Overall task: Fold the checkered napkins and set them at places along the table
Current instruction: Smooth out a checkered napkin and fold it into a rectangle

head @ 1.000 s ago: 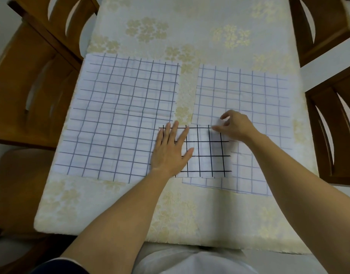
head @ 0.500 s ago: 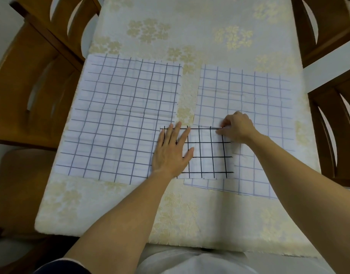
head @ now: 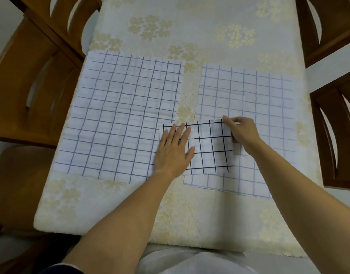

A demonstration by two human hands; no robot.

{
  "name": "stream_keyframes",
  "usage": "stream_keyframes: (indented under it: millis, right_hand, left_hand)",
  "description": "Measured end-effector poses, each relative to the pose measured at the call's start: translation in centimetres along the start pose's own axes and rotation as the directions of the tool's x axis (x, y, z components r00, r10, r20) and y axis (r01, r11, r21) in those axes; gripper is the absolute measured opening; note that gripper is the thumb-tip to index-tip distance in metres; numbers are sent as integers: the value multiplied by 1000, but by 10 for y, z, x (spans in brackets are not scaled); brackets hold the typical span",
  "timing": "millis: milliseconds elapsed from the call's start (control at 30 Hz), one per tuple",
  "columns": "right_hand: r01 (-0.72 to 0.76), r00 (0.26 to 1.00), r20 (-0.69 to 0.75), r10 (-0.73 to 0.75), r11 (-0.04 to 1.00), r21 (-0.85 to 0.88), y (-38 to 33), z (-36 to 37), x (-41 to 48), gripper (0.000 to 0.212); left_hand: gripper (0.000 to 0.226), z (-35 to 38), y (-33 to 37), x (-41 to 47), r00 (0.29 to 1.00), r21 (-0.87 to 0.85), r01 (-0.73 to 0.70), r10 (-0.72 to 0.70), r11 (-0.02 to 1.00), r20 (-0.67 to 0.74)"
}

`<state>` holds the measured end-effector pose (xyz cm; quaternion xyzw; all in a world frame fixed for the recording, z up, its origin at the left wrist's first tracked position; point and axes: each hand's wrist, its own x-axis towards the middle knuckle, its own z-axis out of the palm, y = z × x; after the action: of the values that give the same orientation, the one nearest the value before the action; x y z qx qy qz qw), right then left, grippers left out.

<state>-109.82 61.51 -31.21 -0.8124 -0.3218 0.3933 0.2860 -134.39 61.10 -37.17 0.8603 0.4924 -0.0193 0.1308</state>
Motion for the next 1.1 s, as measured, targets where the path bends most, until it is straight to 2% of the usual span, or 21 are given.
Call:
stream_keyframes:
  millis: [67, 200, 500, 633, 767, 967, 1033, 1100]
  right_hand:
    - [-3, 998, 61, 8, 997, -72, 7, 0, -14, 42]
    - [145, 988, 104, -117, 935, -323, 17, 2, -45, 41]
    - [248, 963, -20, -270, 909, -336, -8, 27, -82, 32]
    - [354, 918, 8, -396, 811, -467, -17, 41, -92, 27]
    - [379, 907, 75, -414, 728, -572, -31, 56, -98, 34]
    - [396, 913, 163, -375, 710, -583, -51, 79, -112, 50]
    - [390, 917, 179, -357, 702, -597, -53, 88, -114, 51]
    - [394, 917, 208, -340, 690, -607, -55, 97, -116, 52]
  left_hand:
    - [70, 0, 0, 1, 1000, 13, 4, -5, 1000, 7]
    - [71, 0, 1, 2, 1000, 42, 11, -12, 999, 21]
    - [74, 2, 4, 4, 999, 41, 50, -51, 998, 6]
    - [70, 0, 4, 5, 999, 29, 47, -47, 998, -3]
    - [70, -2, 6, 3, 999, 30, 52, -52, 998, -16]
    - [75, -10, 4, -2, 995, -199, 95, -96, 975, 3]
    - [73, -18, 4, -2, 986, -462, 168, -158, 870, 61]
    - [57, -36, 1, 1, 972, -707, 212, -222, 675, 80]
